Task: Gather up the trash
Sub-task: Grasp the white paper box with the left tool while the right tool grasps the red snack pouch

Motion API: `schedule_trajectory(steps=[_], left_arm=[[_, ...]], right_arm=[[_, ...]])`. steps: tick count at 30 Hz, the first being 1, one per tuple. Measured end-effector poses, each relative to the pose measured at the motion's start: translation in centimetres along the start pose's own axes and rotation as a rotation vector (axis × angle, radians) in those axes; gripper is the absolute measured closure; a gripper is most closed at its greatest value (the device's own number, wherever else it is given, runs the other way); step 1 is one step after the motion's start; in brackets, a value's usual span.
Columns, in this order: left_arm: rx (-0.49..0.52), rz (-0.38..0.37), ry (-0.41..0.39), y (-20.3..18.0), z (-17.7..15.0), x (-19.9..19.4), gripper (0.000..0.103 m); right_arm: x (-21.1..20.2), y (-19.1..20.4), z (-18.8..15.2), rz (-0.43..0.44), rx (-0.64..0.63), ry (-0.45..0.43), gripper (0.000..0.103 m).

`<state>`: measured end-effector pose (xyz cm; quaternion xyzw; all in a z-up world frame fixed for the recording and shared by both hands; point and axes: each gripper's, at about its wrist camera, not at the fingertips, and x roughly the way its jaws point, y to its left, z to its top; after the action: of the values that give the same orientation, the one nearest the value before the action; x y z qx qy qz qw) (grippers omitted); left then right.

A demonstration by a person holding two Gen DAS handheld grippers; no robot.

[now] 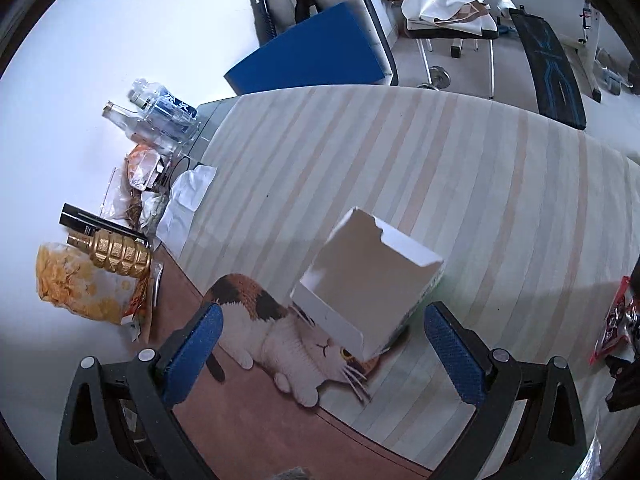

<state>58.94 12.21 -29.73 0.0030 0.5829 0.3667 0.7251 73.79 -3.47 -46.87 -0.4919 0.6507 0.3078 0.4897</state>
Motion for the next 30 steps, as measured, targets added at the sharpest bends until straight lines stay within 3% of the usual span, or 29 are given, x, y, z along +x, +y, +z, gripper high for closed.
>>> schedule_trajectory(steps=[3, 6, 10, 11, 12, 15, 17, 25, 30], left_arm=[[0.015, -0.017, -0.006, 0.6, 0.4, 0.0, 0.000], [0.011, -0.056, 0.016, 1.6, 0.6, 0.5, 0.000], [0.026, -0.149, 0.045, 2.4, 0.9, 1.4, 0.000], [0.039, -0.188, 0.049, 2.5, 1.1, 1.7, 0.000], [0.048, -0.207, 0.043, 2.6, 1.3, 1.8, 0.000], [0.104, -0.277, 0.055, 2.3, 2.3, 2.8, 0.000], [0.158, -0.314, 0.088, 1.4, 3.0, 3.8, 0.000], [0.400, -0.287, 0.147, -2.4, 3.7, 6.5, 0.000], [0.454, -0.268, 0.189, -3.1, 3.4, 7.9, 0.000]], right_arm=[[0.4, -2.6, -0.7, 0.142, 0.169, -0.019, 0.012], [-0.2, -5.8, -2.6, 0.305, 0.487, -0.084, 0.030], [0.8, -7.7, -4.9, 0.654, 0.816, -0.123, 0.029], [0.8, -7.6, -5.0, 0.717, 0.826, -0.132, 0.019], [0.4, -7.5, -5.0, 0.695, 0.819, -0.149, 0.010], [-1.0, -7.0, -5.7, 0.530, 0.800, -0.218, 0.008], [-1.5, -7.0, -5.4, 0.483, 0.796, -0.230, 0.007], [-1.3, -3.5, -3.7, 0.340, 0.811, -0.272, 0.007], [-0.7, -1.3, -2.9, 0.307, 0.817, -0.264, 0.004]])
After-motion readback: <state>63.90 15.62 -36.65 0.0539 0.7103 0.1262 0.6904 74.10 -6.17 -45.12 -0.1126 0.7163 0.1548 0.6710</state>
